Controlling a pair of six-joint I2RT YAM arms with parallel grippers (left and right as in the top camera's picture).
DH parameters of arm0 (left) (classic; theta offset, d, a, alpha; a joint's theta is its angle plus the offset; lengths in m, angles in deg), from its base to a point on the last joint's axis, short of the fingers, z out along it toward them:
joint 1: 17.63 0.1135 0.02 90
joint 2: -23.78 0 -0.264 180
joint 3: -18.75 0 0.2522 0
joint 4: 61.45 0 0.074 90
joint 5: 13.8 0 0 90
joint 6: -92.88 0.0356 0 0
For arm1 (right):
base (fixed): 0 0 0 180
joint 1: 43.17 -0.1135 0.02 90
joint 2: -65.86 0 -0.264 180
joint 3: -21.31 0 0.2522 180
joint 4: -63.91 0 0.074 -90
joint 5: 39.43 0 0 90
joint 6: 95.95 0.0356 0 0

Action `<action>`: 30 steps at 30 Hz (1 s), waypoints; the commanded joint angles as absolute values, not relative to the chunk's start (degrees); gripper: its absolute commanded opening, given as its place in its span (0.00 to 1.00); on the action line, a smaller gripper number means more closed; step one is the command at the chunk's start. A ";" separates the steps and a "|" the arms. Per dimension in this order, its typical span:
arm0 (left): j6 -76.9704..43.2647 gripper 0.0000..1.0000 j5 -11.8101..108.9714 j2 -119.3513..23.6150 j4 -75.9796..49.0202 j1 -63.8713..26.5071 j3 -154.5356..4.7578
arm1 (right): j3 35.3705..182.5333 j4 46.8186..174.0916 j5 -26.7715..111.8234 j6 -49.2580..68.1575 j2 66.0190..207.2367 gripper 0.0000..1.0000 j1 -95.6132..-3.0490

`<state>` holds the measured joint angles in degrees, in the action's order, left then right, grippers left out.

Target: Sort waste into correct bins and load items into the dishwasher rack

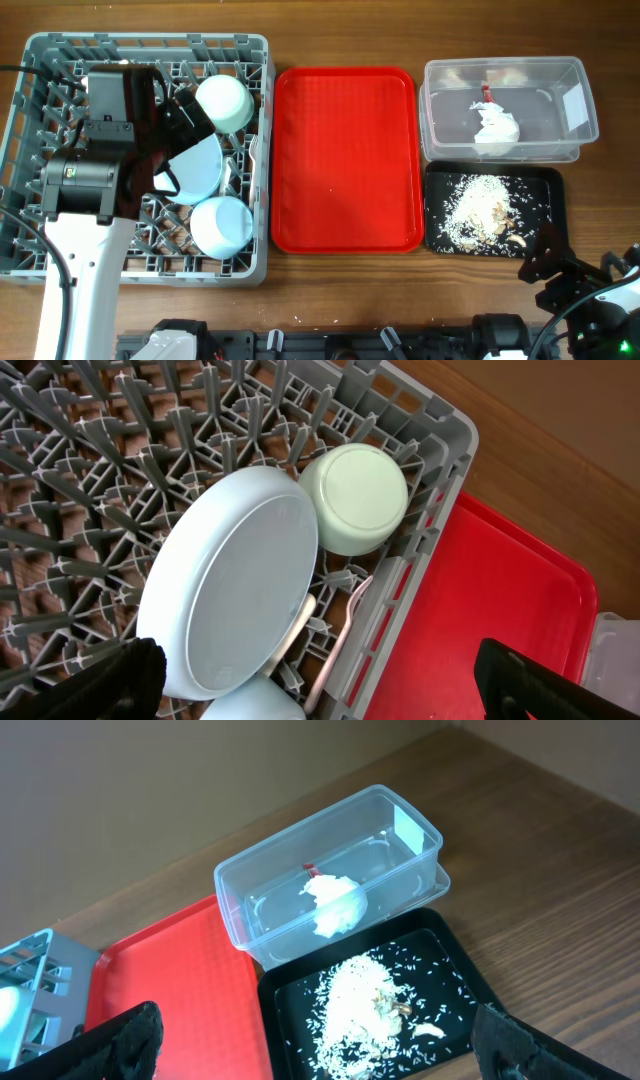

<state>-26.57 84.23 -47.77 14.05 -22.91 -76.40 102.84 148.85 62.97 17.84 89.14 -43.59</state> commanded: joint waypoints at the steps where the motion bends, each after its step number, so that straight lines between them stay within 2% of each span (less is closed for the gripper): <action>1: -26.52 1.00 83.73 -46.83 13.90 -22.65 -76.79 | 102.84 148.96 62.80 18.11 88.73 1.00 -43.46; 5: -26.52 1.00 83.73 -46.83 13.92 -22.65 -76.79 | 102.76 149.15 62.99 18.65 88.73 1.00 -43.46; 7: -26.52 1.00 83.73 -46.83 13.90 -22.65 -76.79 | 101.01 145.17 62.47 18.13 87.99 1.00 -43.75; 9: -26.52 1.00 83.73 -46.83 13.90 -22.65 -76.79 | 96.44 132.59 62.47 14.87 84.29 1.00 -44.71; 12: -26.52 1.00 83.73 -46.83 13.90 -22.65 -76.79 | 82.08 104.15 62.47 6.39 74.19 1.00 -48.45; 15: -26.52 1.00 83.73 -46.83 13.90 -22.65 -76.79 | 67.94 82.16 60.13 3.79 67.75 1.00 -49.58; 19: -26.52 1.00 83.73 -46.83 13.92 -22.65 -76.79 | 51.06 61.73 53.82 2.65 66.08 1.00 -49.58; 27: -26.52 1.00 83.73 -46.83 13.92 -22.65 -76.79 | 36.16 60.52 51.69 3.09 66.06 1.00 -49.58; 30: -26.52 1.00 83.73 -46.83 13.92 -22.65 -76.79 | 35.37 65.40 51.65 1.45 66.06 1.00 -49.56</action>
